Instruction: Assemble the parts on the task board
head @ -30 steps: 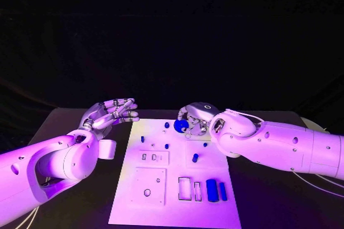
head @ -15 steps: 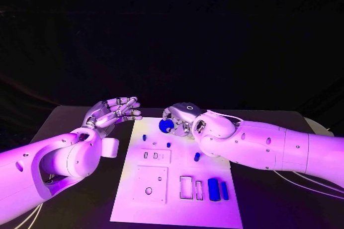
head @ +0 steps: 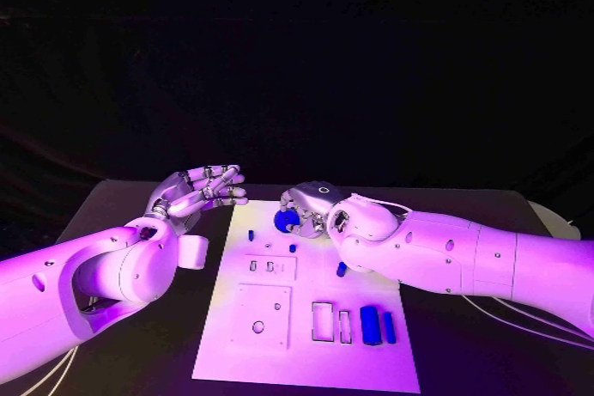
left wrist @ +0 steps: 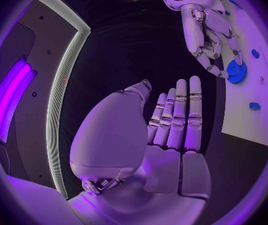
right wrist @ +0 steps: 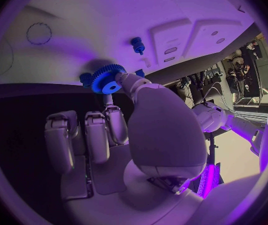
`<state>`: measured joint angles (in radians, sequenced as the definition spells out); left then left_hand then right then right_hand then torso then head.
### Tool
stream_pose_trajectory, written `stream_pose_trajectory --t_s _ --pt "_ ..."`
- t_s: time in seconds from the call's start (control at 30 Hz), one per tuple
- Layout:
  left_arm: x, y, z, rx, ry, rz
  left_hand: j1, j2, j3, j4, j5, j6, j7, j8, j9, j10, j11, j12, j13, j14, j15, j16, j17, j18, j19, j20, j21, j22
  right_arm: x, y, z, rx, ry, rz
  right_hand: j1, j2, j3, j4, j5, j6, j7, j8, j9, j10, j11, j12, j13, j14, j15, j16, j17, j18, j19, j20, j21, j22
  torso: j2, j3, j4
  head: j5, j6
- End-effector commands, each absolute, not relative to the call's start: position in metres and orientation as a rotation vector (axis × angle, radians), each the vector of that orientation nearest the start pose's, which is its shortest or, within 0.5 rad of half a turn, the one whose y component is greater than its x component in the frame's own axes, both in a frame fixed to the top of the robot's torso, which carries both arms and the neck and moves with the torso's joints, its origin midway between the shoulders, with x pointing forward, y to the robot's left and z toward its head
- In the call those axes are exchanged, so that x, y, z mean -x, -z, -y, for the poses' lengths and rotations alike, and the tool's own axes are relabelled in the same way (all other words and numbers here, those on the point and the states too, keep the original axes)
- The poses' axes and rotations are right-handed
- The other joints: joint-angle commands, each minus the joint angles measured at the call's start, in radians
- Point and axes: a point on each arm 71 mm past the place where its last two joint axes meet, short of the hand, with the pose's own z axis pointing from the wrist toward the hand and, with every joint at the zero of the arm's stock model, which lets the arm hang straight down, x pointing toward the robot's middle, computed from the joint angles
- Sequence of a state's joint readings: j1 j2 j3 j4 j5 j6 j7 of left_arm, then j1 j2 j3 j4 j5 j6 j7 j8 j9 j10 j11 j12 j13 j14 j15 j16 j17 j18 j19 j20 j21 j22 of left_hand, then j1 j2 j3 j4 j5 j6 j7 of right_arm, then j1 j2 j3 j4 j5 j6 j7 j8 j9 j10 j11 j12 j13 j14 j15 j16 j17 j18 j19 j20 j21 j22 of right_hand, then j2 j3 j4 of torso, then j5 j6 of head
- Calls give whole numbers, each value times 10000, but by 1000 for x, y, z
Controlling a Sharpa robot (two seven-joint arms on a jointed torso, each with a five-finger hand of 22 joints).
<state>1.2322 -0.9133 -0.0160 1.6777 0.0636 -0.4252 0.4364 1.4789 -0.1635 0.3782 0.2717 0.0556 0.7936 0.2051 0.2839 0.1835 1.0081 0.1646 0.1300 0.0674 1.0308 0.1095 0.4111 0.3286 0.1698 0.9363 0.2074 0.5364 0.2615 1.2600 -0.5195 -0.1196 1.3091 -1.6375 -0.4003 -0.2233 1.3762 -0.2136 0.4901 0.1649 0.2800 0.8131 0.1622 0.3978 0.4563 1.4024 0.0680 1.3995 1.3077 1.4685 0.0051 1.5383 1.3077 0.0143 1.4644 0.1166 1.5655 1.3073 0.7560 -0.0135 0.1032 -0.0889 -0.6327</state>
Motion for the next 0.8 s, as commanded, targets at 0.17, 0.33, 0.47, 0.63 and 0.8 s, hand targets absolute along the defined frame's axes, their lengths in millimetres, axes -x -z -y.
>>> stream_pose_trajectory --t_s 0.17,0.33,0.47,0.63,0.8 --pt "-470 140 -204 11262 16012 -13061 98 -3 41 1 -32 -23 181 -64 -16 27 31 -58 -13 -73 5 3 12 108 7 -21 64 11 -515 188 94 3689 -5460 -15579 -72 19 65 -5 -93 172 -91 37 -2 80 13 57 717 836 -57 44 1734 -143 1064 -78 53 2634 1 5 -31 10 -20" --pt "-470 140 -205 11265 16009 -13065 98 -3 41 1 -32 -23 181 -64 -16 27 31 -58 -13 -73 5 3 12 108 7 -21 64 11 -516 189 94 3628 -5345 -15603 -124 -1 90 -4 -149 153 -79 -14 -33 5 21 -18 635 833 -53 40 1721 -143 1064 -77 53 2634 -1 4 -15 -4 -6" --pt "-470 140 -205 11269 16004 -13068 95 -1 56 -1 -33 -31 178 -73 -19 24 30 -78 -13 -84 6 -2 27 107 -6 -22 90 26 -518 189 94 3554 -5278 -15551 -237 -57 134 8 -193 -74 2 -216 -131 -138 83 -160 491 827 -10 33 1704 -143 1064 -55 53 2634 -5 2 -9 -9 11" --pt "-470 140 -205 11275 15994 -13073 93 -2 58 0 -33 -34 179 -76 -20 21 31 -83 -13 -86 6 -3 30 107 -9 -22 94 28 -520 189 94 3490 -5226 -15529 -507 -135 93 93 -600 -875 247 -842 -388 -483 313 -480 150 832 191 47 1737 -143 1064 111 53 2634 3 2 -9 -14 8" --pt "-470 140 -205 11278 15993 -13079 93 -2 58 0 -33 -34 179 -76 -20 21 31 -83 -13 -86 6 -3 30 107 -9 -22 94 28 -521 190 92 3498 -5273 -15597 -827 -173 -304 331 -864 -1165 344 -1158 -509 -653 417 -629 -17 834 296 60 1763 -143 1064 230 53 2634 -4 0 -9 -4 6"
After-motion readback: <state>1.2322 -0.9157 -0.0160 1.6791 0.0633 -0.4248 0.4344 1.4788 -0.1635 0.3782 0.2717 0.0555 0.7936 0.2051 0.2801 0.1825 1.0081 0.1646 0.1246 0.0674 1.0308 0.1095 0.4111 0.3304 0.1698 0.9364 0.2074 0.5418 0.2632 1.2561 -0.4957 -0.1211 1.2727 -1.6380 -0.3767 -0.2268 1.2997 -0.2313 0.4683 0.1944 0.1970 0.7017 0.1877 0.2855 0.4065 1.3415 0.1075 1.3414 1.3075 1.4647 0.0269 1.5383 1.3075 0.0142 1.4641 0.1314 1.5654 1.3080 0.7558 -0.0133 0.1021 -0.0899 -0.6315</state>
